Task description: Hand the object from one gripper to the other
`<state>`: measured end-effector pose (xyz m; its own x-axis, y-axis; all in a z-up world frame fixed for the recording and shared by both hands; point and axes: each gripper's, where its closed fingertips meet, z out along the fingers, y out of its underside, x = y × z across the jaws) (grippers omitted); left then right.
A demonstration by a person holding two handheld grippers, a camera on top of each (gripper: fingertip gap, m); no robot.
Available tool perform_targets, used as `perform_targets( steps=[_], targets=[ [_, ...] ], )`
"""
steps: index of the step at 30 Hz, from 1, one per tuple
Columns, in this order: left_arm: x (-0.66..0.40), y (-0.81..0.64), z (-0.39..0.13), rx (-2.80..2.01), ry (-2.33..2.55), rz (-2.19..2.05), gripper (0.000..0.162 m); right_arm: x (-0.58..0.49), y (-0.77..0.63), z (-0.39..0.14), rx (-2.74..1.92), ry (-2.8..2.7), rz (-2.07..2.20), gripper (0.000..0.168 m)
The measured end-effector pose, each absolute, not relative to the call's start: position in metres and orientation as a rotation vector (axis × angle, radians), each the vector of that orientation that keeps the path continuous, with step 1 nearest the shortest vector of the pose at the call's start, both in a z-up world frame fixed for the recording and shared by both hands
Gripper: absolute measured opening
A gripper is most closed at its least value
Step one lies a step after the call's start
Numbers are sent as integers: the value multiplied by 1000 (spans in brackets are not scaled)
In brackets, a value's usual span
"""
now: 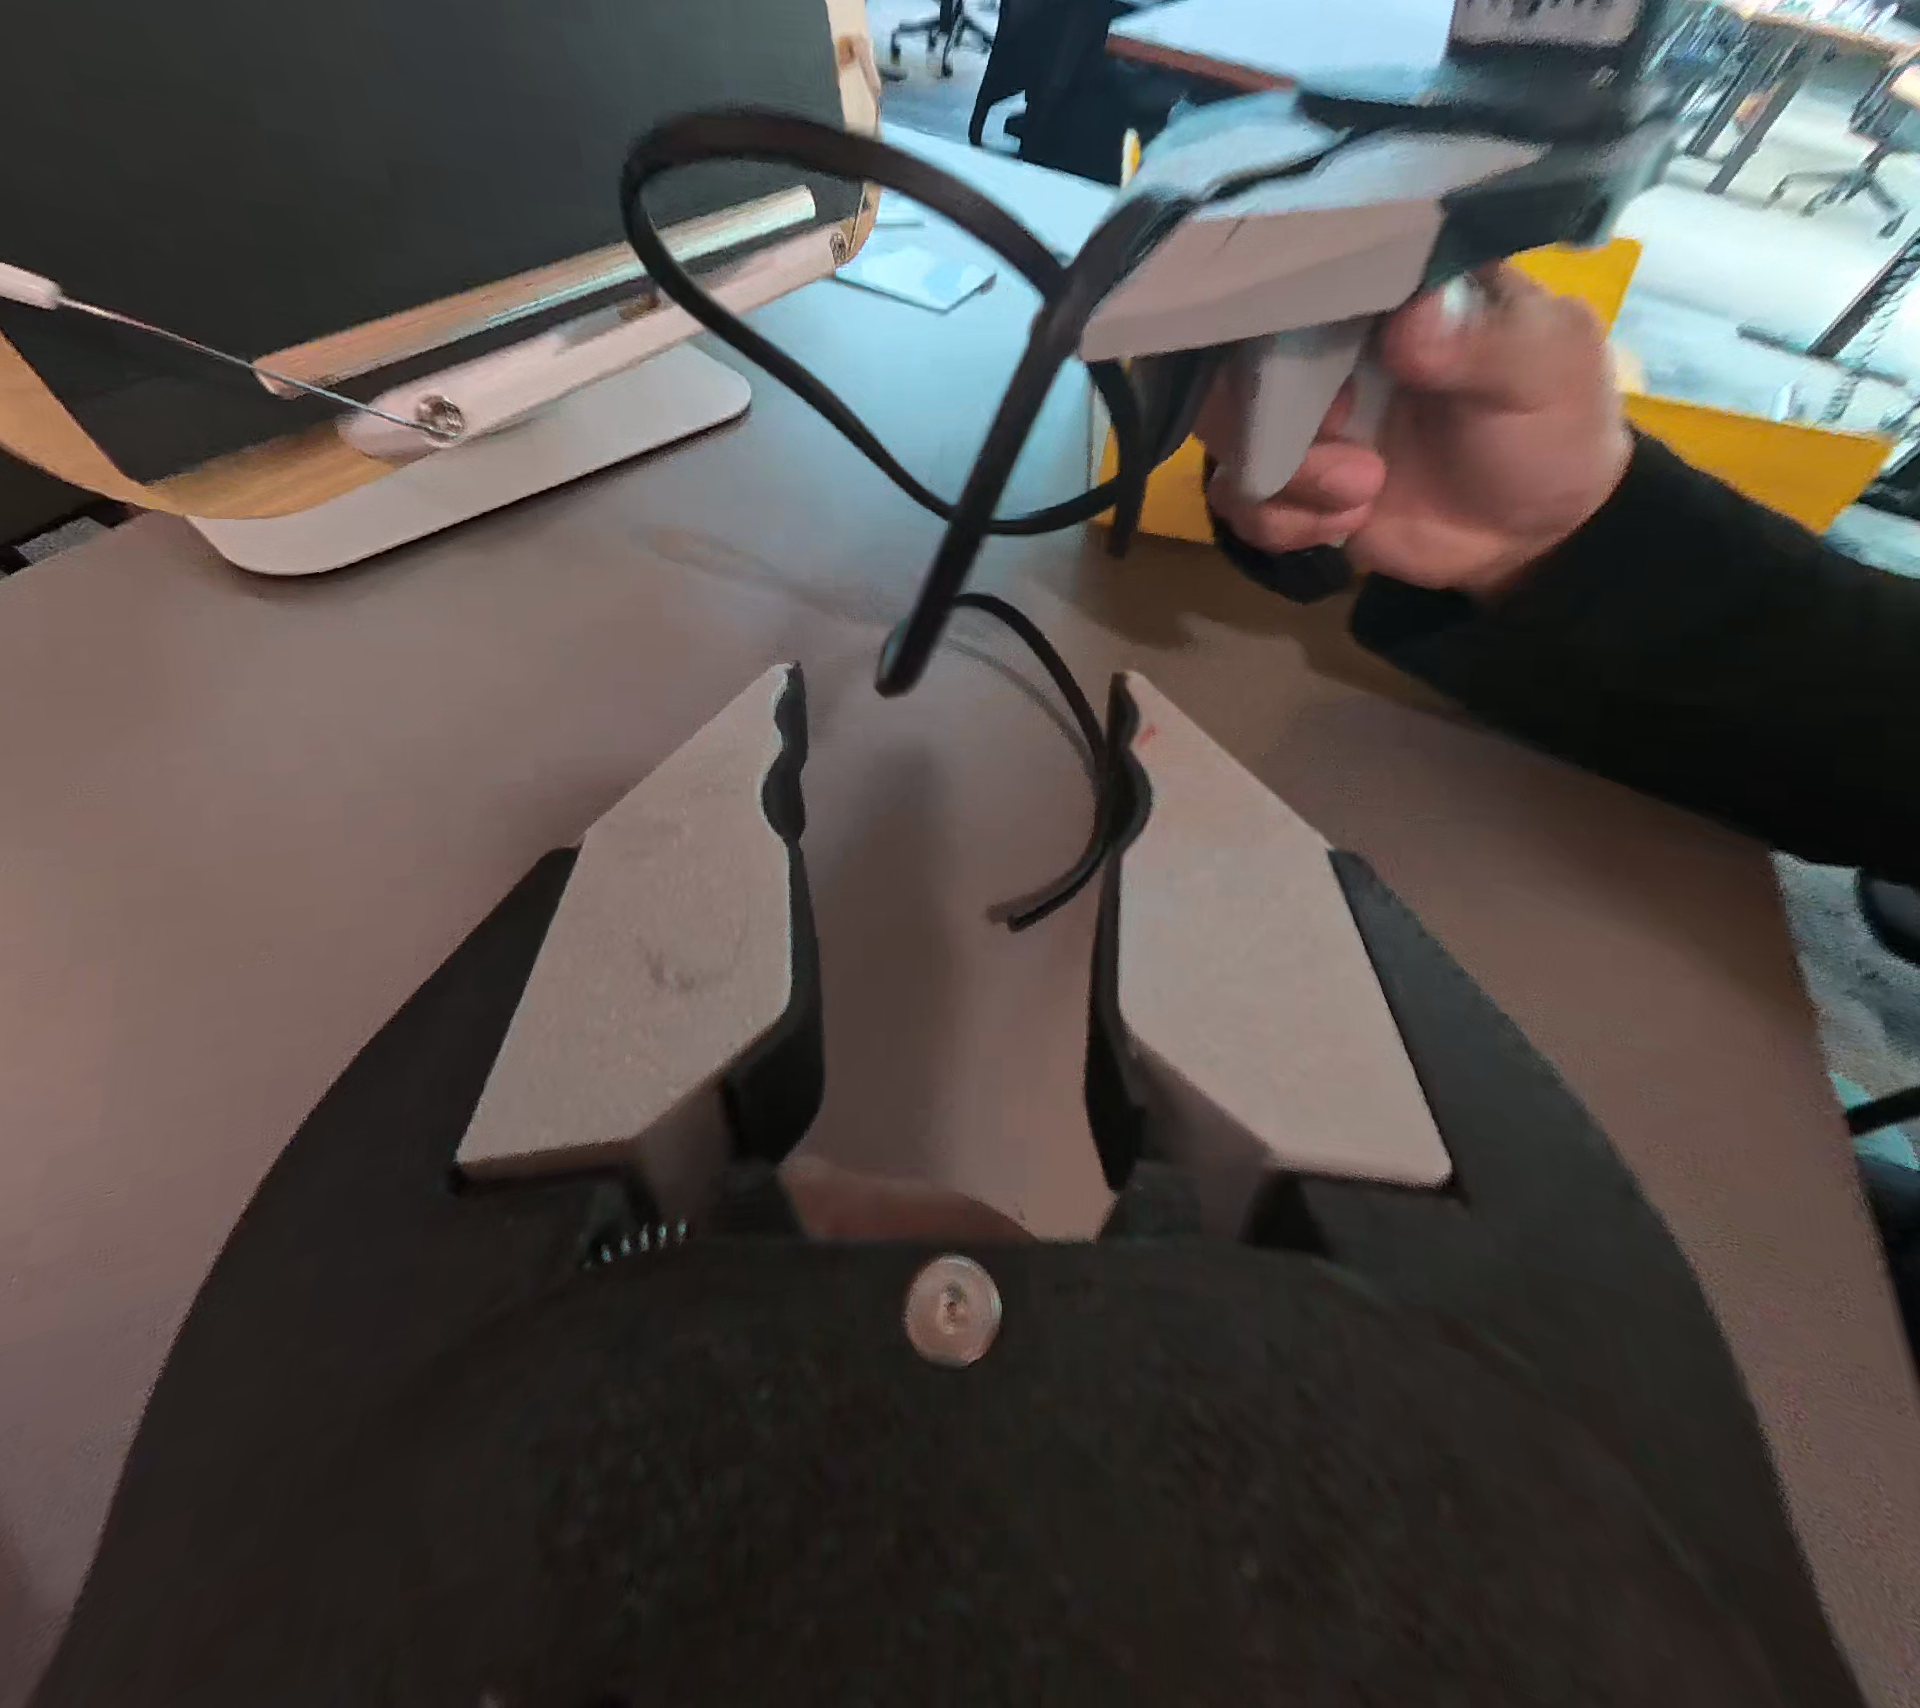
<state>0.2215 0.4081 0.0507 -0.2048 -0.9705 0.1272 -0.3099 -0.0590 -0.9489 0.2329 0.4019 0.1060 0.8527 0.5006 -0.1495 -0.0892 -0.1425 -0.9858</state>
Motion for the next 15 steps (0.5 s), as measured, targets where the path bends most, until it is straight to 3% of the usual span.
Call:
perform_targets(
  steps=[3,4,6,15],
  targets=[
    [231,412,28,-1444,1619,-1108,72,222,398,111,-1619,-370,560,0],
    [231,410,24,-1430,1641,-1080,59,221,397,112,-1617,-375,559,0],
    [231,407,23,-1385,1671,-1058,0,222,396,113,-1617,-372,552,0],
    [220,410,100,-1205,1369,-1355,0,247,404,74,-1848,-404,343,0]
  ],
)
